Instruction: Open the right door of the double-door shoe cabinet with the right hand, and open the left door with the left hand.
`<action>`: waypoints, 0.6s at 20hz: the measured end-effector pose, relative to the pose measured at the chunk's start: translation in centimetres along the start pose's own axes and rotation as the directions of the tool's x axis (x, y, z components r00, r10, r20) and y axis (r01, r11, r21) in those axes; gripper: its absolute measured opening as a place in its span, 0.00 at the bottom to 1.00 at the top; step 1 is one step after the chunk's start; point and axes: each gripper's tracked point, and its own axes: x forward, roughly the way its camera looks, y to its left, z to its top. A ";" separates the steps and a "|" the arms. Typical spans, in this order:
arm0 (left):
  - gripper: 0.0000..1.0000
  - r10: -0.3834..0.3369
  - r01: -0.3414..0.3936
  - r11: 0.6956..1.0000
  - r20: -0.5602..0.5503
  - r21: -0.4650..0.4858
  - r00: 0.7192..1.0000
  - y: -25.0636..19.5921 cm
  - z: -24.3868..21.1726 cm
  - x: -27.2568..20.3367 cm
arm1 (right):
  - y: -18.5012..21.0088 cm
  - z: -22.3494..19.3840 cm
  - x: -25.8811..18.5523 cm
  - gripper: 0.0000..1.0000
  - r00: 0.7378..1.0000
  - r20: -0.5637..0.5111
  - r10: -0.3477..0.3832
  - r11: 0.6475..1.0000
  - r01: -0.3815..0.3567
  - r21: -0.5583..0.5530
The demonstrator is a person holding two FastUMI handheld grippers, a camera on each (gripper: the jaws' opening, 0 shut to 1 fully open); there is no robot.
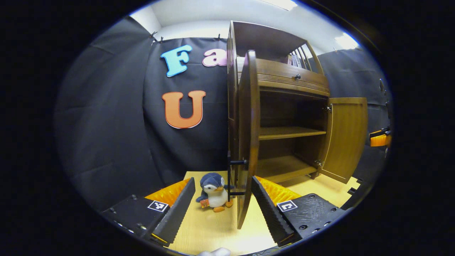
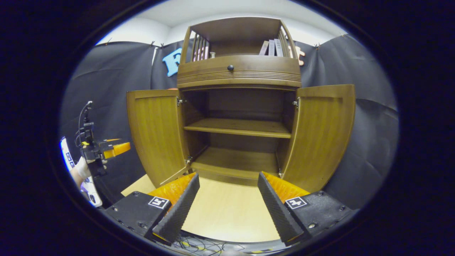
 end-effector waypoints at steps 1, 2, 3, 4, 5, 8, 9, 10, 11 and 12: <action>0.95 0.020 -0.020 1.000 0.002 -0.007 1.000 -1.0 0.6 -0.6 | -0.4 0.3 -0.1 1.00 1.000 0.006 -0.011 1.000 0.011 0.006; 0.95 0.028 -0.028 1.000 0.002 -0.008 1.000 -1.9 1.1 -1.2 | -0.8 0.7 -0.1 1.00 1.000 0.017 -0.018 1.000 0.018 0.011; 0.95 0.039 -0.039 0.999 0.011 -0.009 0.999 -3.0 1.9 -1.7 | -1.2 1.1 -0.3 1.00 0.999 0.029 -0.028 0.999 0.028 0.015; 0.95 0.043 -0.043 0.999 0.016 -0.013 0.999 -4.2 2.8 -2.2 | -1.7 1.5 -0.5 1.00 0.998 0.041 -0.038 0.999 0.037 0.018; 0.95 0.044 -0.043 0.999 0.020 -0.020 0.999 -5.3 3.5 -2.4 | -2.2 1.9 -0.7 1.00 0.998 0.051 -0.047 0.999 0.046 0.021; 0.95 0.042 -0.040 0.998 0.044 -0.054 0.998 -9.3 5.6 -2.9 | -4.1 2.6 -1.1 1.00 0.994 0.074 -0.085 0.996 0.083 0.032; 0.95 0.048 -0.045 0.997 0.048 -0.065 0.998 -10.4 6.0 -2.8 | -4.6 2.8 -1.4 1.00 0.992 0.080 -0.095 0.995 0.093 0.038; 0.95 0.055 -0.052 0.996 0.050 -0.069 0.997 -11.4 6.4 -2.7 | -5.1 2.9 -1.5 1.00 0.991 0.084 -0.101 0.994 0.097 0.044; 0.95 0.061 -0.057 0.996 0.050 -0.066 0.997 -12.5 6.8 -2.5 | -5.5 3.0 -1.6 1.00 0.991 0.086 -0.104 0.994 0.101 0.048; 0.95 0.069 -0.066 0.996 0.054 -0.058 0.996 -13.4 6.8 -2.3 | -6.1 2.9 -1.8 1.00 0.990 0.087 -0.110 0.993 0.106 0.049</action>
